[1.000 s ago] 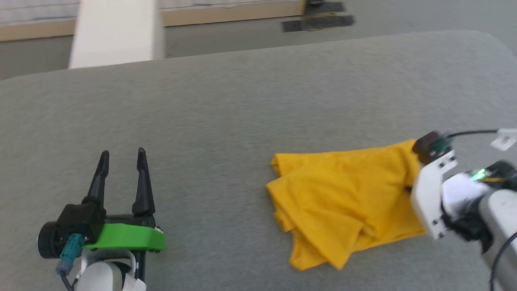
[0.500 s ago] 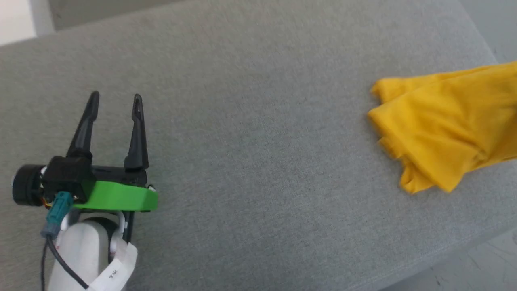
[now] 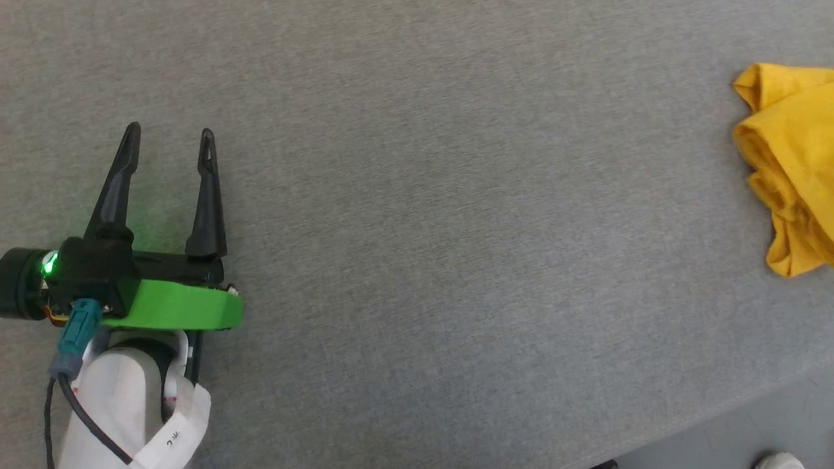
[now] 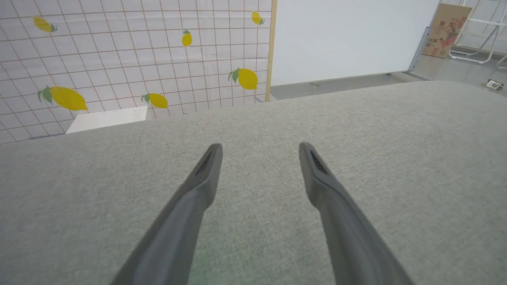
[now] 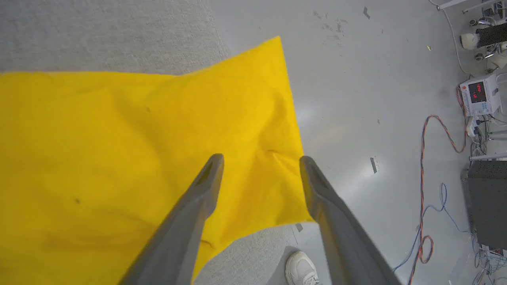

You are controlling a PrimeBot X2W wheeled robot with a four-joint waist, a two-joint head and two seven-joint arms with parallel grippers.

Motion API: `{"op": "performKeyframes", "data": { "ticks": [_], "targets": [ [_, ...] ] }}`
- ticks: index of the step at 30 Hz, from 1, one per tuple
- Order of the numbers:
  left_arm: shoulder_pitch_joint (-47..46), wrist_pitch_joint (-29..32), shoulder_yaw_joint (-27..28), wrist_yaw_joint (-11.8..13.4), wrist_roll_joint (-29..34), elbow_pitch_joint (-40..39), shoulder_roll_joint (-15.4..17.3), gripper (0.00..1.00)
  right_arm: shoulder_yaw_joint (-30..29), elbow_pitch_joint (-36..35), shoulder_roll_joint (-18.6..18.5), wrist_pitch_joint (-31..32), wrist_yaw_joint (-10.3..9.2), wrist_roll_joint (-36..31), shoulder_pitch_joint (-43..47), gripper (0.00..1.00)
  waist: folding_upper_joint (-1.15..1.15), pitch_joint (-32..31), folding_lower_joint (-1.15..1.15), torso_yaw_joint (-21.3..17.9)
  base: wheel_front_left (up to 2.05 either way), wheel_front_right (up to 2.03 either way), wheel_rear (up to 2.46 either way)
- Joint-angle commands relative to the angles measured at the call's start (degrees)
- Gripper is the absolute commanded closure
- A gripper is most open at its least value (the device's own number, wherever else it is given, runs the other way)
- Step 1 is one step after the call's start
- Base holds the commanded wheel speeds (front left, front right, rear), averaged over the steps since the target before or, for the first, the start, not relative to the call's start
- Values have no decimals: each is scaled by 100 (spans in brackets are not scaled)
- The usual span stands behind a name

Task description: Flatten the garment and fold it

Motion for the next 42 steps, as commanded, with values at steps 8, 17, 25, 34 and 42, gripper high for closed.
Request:
{"op": "performKeyframes", "data": {
  "ticks": [8, 17, 25, 34, 42],
  "targets": [
    [226, -360, 109, 159, -138, 356, -105, 0, 109, -554, 276, -1087, -11, 207, -485, 0, 0, -967, -1, 232, 0, 0, 0],
    [606, -614, 499, 477, -589, 606, -389, 0, 827, -2142, 1161, -2966, -11, 1360, -279, 0, 0, -2069, -1, 565, 0, 0, 0],
    [870, -730, 682, 832, -779, 743, -574, 0, 890, -2869, 2171, -4146, -11, 1143, 876, 0, 0, -2720, -1, 1031, 0, 0, 0],
    [1118, -770, 577, 886, -912, 978, -647, 0, 1131, -3096, 2941, -4438, -11, 1145, 2286, 0, 0, -3144, -1, 1433, 0, 0, 0],
    [1141, -696, 270, 833, -788, 1256, -639, 0, 1321, -2956, 3002, -4463, -11, 850, 3133, 0, 0, -3244, -1, 1593, 0, 0, 0]
  ]
}}
